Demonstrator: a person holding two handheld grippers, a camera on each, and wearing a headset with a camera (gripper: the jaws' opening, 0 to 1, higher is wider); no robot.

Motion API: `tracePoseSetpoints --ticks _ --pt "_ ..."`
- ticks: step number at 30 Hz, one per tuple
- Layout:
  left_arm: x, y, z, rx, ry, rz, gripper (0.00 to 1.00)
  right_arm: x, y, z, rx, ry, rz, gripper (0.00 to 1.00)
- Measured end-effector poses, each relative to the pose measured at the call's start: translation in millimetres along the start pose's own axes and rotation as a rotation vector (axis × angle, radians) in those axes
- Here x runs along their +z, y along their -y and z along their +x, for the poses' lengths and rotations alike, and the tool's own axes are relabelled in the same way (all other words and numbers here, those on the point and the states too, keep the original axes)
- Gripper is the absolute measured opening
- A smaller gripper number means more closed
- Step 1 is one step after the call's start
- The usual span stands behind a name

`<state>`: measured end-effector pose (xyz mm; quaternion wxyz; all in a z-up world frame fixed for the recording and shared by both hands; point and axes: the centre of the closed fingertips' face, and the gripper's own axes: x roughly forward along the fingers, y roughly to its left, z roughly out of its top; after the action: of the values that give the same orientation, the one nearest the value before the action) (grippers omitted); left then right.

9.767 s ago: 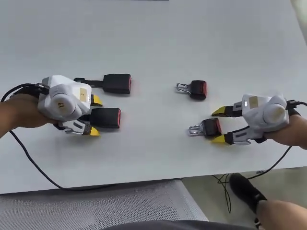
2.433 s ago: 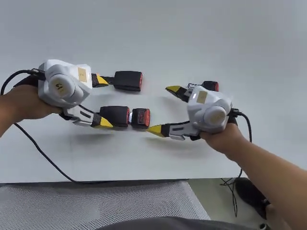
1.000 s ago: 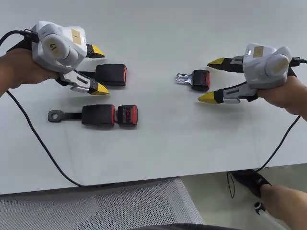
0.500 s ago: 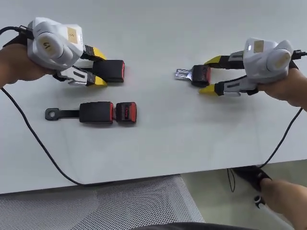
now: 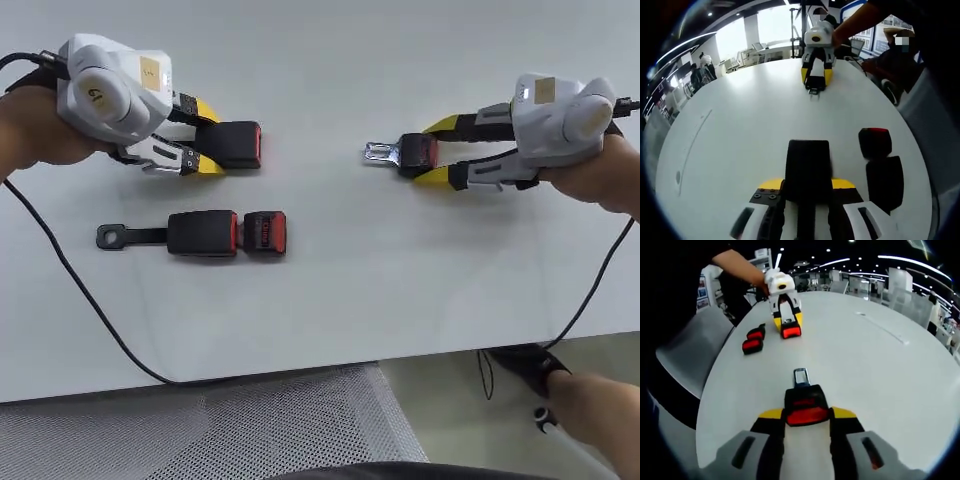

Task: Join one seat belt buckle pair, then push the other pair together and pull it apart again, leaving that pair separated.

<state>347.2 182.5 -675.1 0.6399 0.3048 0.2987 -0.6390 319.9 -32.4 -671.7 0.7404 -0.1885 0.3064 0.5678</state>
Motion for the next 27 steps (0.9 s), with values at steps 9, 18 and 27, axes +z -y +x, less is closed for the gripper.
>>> tracePoseSetpoints --ticks 9,18,27 --pt "1.5 -2.5 -1.2 -0.002 0.007 -0.007 0.34 7.6 -1.6 5.0 0.013 0.022 -0.004 0.34" --pt "2.6 -4.4 -2.2 0.001 0.005 -0.023 0.34 27.3 -1.7 25.4 0.021 0.061 -0.006 0.34" --pt "1.8 -4.5 -4.2 0.002 0.002 -0.025 0.34 50.4 -6.8 51.7 0.033 0.096 -0.017 0.34"
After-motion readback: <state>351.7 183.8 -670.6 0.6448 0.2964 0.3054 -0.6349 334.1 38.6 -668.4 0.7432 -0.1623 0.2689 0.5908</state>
